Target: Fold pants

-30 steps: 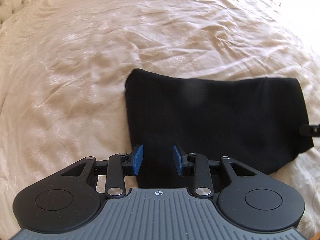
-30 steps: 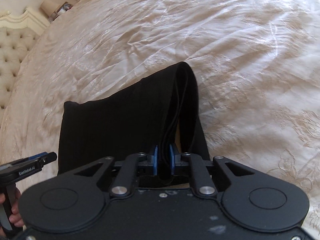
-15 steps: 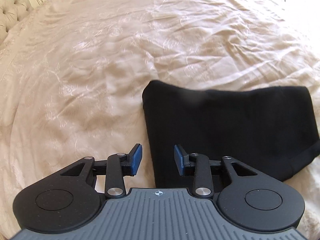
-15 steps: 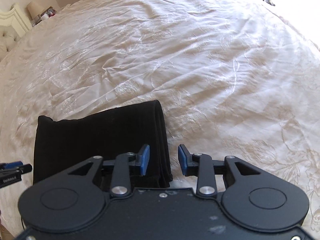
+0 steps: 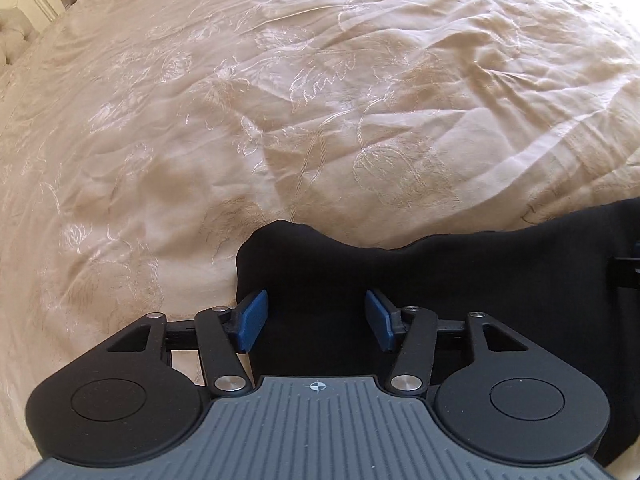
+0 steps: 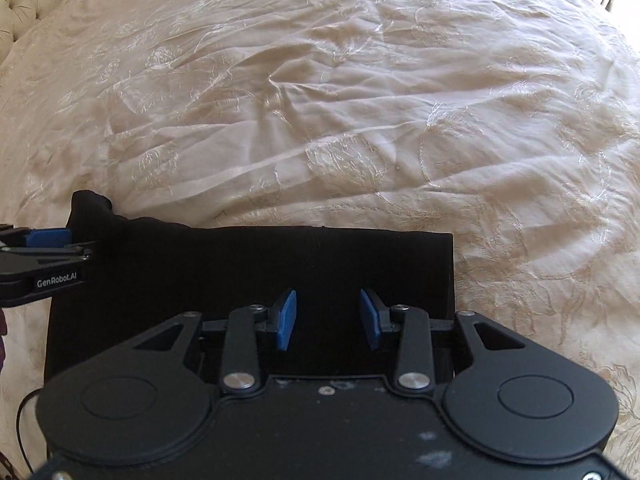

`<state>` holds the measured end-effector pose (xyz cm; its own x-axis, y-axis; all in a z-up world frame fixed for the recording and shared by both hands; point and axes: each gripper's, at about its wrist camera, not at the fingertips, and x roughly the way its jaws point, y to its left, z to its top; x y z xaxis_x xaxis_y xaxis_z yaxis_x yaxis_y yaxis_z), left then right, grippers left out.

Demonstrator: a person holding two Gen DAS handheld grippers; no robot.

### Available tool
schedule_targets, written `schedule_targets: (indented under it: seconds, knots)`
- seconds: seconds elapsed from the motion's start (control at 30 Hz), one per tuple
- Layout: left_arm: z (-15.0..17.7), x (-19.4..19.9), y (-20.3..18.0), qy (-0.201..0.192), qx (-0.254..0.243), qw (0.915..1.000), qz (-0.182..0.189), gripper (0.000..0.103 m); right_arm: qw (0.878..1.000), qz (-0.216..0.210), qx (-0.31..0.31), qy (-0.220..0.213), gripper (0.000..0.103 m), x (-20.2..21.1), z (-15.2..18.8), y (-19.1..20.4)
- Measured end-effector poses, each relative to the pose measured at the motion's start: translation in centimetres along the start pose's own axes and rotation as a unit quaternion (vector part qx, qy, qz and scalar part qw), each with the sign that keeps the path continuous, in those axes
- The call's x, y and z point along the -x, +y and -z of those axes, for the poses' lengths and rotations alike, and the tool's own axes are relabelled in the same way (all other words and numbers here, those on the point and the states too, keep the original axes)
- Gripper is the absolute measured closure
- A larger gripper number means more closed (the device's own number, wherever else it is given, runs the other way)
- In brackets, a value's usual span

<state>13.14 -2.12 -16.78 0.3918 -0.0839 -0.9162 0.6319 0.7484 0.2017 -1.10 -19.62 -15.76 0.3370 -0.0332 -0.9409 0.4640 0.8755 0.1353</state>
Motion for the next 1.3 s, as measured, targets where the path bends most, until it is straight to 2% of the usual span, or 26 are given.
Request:
schedule_targets:
  seconds: [0.07, 0.1, 0.13, 0.17, 0.23, 0.3, 0.33, 0.4, 0.53, 0.57, 0.63, 0.67, 0.73, 0.8, 0.9, 1.1, 1.2, 1.3]
  knots:
    - [0.4, -0.1, -1.0, -0.02, -0.035, 0.9982, -0.045, 0.023, 1.0, -0.005, 0.013, -0.003, 0.061, -0.5, -0.2, 0.1]
    - [0.6, -0.3, -1.3, -0.026, -0.043, 0.9963, -0.069, 0.004, 1.0, -0.008, 0.016, -0.004, 0.06, -0.7, -0.3, 0.1]
    - [0.8, -0.4, -1.1, -0.032, -0.04, 0.9954, -0.081, 0.0, 1.0, -0.01, 0.019, -0.005, 0.059, -0.8, -0.3, 0.0]
    - [0.8, -0.7, -0.5, -0.028, -0.02, 0.9973, -0.065, 0.0, 1.0, -0.01, 0.024, -0.007, 0.058, -0.9, -0.3, 0.1]
    - [0.5, -1.3, 1.9, 0.0, 0.056, 0.9983, -0.012, 0.0, 0.999, -0.006, 0.038, -0.013, 0.057, -0.8, -0.3, 0.5]
    - [0.3, -2.4, 4.9, 0.035, 0.142, 0.9877, 0.055, 0.0, 0.999, -0.001, 0.048, -0.018, 0.056, -0.7, -0.2, 0.8]
    - [0.4, -2.7, 6.2, 0.039, 0.171, 0.9813, 0.079, 0.0, 0.999, 0.001, 0.049, -0.021, 0.055, -0.9, -0.2, 0.9]
    - [0.6, -2.8, 7.9, 0.03, 0.21, 0.972, 0.101, 0.001, 0.999, 0.0, 0.047, -0.023, 0.054, -1.0, -0.2, 1.0]
    - [1.0, -1.9, 9.1, -0.009, 0.218, 0.9729, 0.077, 0.001, 0.999, -0.009, 0.039, -0.019, 0.053, -1.4, -0.9, 0.7]
    - [1.0, -1.9, 9.3, -0.007, 0.221, 0.9725, 0.073, 0.001, 0.999, -0.011, 0.035, -0.018, 0.053, -1.5, -1.1, 0.6]
    - [0.6, -2.3, 9.2, 0.009, 0.206, 0.9779, 0.035, 0.001, 0.999, -0.014, 0.028, -0.016, 0.052, -1.5, -1.3, 0.5]
    - [0.4, -2.3, 9.3, 0.004, 0.202, 0.979, 0.029, 0.001, 0.999, -0.015, 0.025, -0.015, 0.052, -1.5, -1.3, 0.4]
    - [-0.1, -2.5, 9.9, 0.005, 0.217, 0.9762, 0.002, 0.001, 0.999, -0.013, 0.027, -0.016, 0.052, -1.5, -1.3, 0.5]
    - [-0.4, -2.9, 11.2, 0.025, 0.244, 0.9694, -0.018, 0.014, 0.999, -0.012, 0.028, -0.017, 0.052, -1.4, -1.3, 0.6]
    - [-0.8, -2.2, 12.4, 0.022, 0.257, 0.9661, 0.002, 0.022, 0.999, -0.018, 0.029, -0.017, 0.053, -1.0, -1.2, 0.4]
    - [1.0, 3.0, 10.8, -0.027, 0.19, 0.9806, 0.038, 0.022, 0.999, -0.033, -0.014, -0.034, 0.054, 2.0, -0.2, -1.5]
    - [2.8, 4.8, 8.8, -0.031, 0.158, 0.9851, 0.061, 0.021, 0.998, -0.012, -0.032, -0.057, 0.054, 3.8, 1.4, -2.8]
    - [4.6, 5.4, 6.7, -0.017, 0.134, 0.9874, 0.082, 0.021, 0.997, -0.001, -0.054, -0.06, 0.054, 4.7, 3.1, -4.5]
